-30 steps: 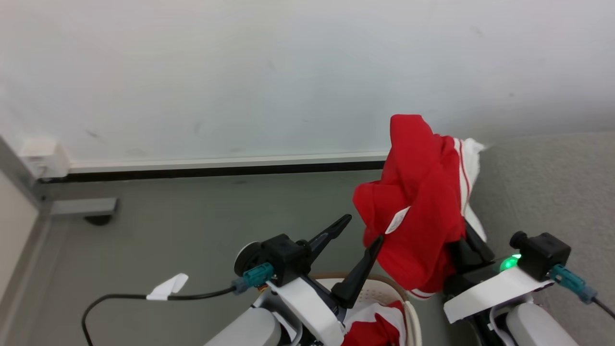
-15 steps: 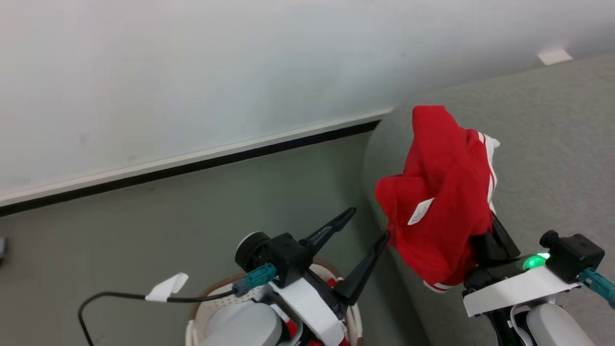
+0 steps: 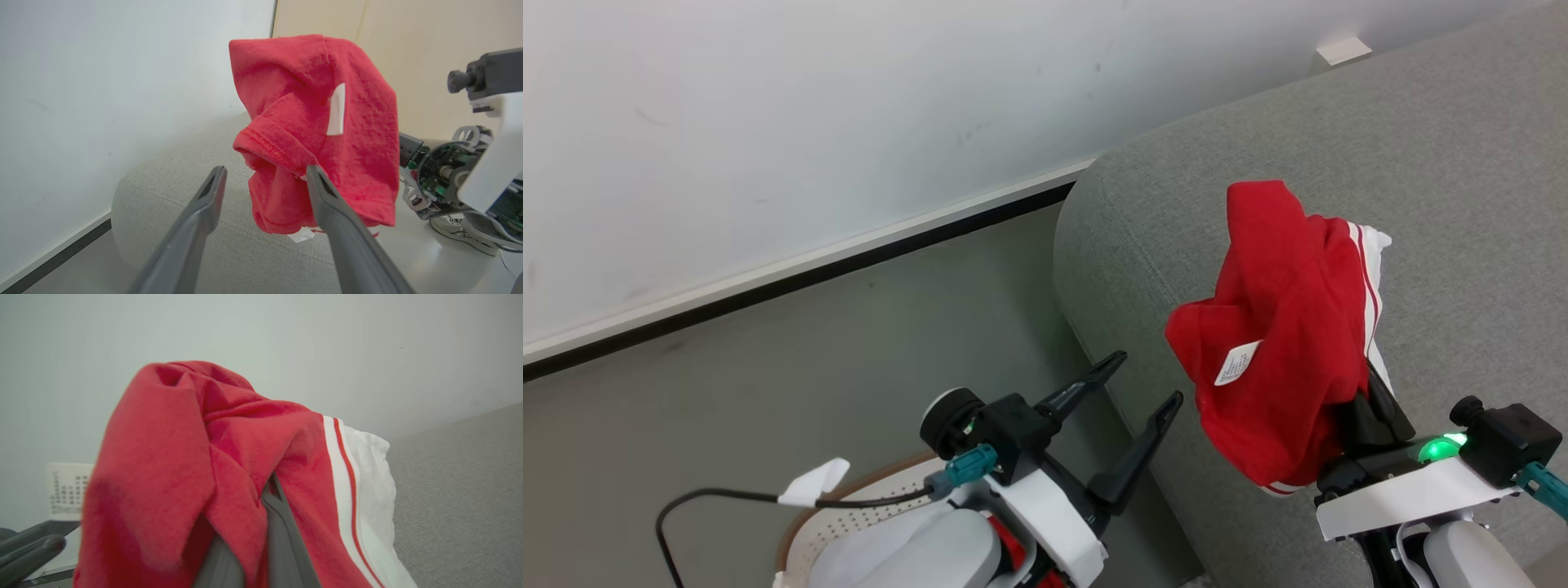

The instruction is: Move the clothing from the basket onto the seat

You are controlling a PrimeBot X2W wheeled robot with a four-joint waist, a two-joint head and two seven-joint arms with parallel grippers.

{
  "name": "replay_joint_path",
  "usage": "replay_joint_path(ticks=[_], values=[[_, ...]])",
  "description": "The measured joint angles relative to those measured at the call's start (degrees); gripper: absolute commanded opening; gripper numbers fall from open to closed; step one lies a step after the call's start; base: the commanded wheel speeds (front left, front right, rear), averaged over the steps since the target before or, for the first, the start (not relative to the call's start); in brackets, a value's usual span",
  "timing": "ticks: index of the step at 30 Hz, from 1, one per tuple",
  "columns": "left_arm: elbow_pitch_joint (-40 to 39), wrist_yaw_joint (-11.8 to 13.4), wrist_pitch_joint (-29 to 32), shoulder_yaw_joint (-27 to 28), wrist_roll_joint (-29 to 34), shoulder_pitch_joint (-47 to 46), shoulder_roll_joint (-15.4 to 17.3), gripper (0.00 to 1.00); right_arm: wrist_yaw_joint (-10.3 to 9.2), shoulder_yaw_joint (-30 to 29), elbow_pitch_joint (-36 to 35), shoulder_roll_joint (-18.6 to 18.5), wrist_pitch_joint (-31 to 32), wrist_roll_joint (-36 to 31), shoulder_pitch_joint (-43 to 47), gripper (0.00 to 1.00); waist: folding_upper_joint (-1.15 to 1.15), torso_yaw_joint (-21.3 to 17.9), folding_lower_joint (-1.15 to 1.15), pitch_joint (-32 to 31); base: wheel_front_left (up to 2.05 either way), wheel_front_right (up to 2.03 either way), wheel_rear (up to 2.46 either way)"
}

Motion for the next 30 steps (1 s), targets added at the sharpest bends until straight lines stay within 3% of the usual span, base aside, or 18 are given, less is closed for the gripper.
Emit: replay_joint_path(ticks=[9,15,30], values=[[0.7,-0.3,-0.1,0.3,0.7,-0.7,0.0,1.00,0.00,-1.1,-0.2,-0.5,0.0,0.0,-0.6,0.00,0.00,0.4,0.00,1.5,0.00,0.00,0.00],[0.9,-0.4,-0.1,0.2,1.2,-2.0,0.2,1.00,0.00,-2.6,1.6,-3.0,0.0,0.6,-5.9,0.00,0.00,1.8,0.00,4.1,0.00,0.00,0.00],[-2.3,-0.4,3.0,0.2,3.4,-7.4,3.8,1.00,0.00,-3.2,19.2,-16.8,0.0,9.0,-31.1,0.00,0.00,6.9,0.01,17.2,0.00,0.00,0.00]])
